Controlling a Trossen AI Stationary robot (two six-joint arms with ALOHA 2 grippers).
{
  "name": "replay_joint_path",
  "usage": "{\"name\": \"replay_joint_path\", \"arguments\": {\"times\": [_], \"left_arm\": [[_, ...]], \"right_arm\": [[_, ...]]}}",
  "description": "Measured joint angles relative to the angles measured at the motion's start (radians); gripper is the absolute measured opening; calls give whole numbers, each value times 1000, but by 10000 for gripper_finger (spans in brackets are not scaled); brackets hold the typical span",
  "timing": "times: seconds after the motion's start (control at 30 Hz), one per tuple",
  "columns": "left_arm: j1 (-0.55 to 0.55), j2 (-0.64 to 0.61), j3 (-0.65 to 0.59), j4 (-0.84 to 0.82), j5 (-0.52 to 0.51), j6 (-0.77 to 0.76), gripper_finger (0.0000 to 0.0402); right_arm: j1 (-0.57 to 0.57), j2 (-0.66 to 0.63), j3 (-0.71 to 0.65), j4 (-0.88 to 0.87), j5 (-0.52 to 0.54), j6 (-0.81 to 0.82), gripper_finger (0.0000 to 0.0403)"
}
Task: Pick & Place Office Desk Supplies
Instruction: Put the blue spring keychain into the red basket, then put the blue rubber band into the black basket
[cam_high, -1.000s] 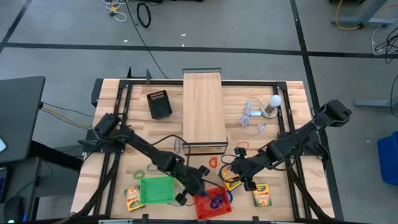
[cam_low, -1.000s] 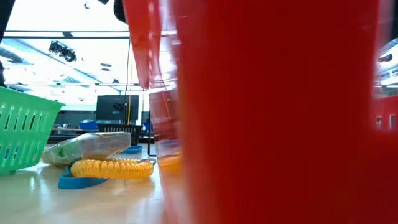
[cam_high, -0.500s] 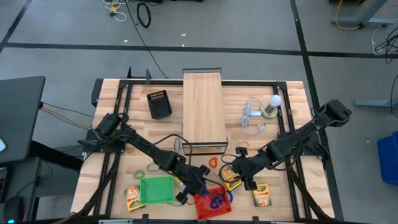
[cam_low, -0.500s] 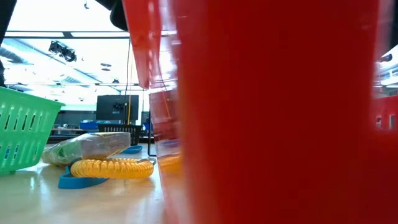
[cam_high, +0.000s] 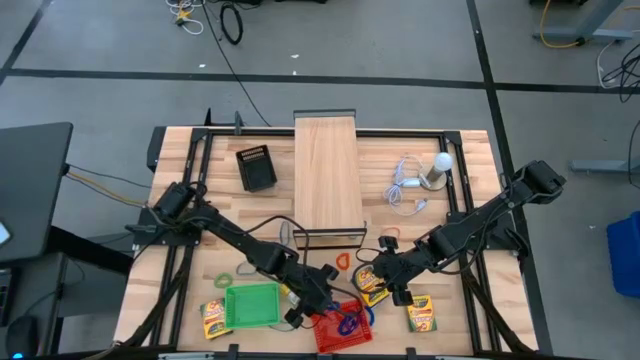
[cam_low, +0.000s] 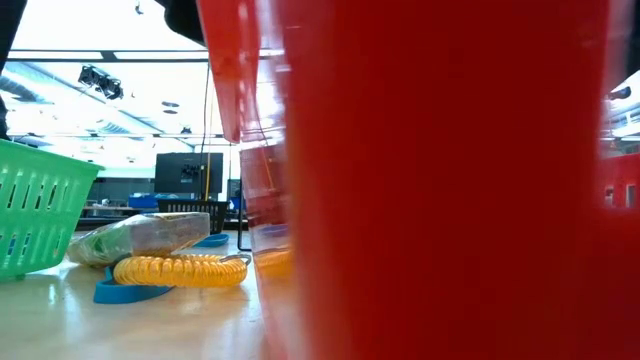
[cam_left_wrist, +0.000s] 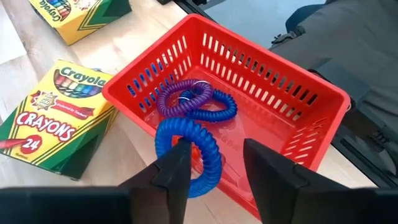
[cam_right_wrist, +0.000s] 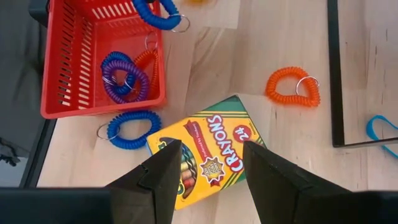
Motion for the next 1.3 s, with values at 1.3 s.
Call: {"name": "replay_joint_path", "arguments": {"times": [1.3], "left_arm": [[-31,-33,59,-111,-240,76,114]], "right_arm": [[0,0,0,-3,2,6,178]]}}
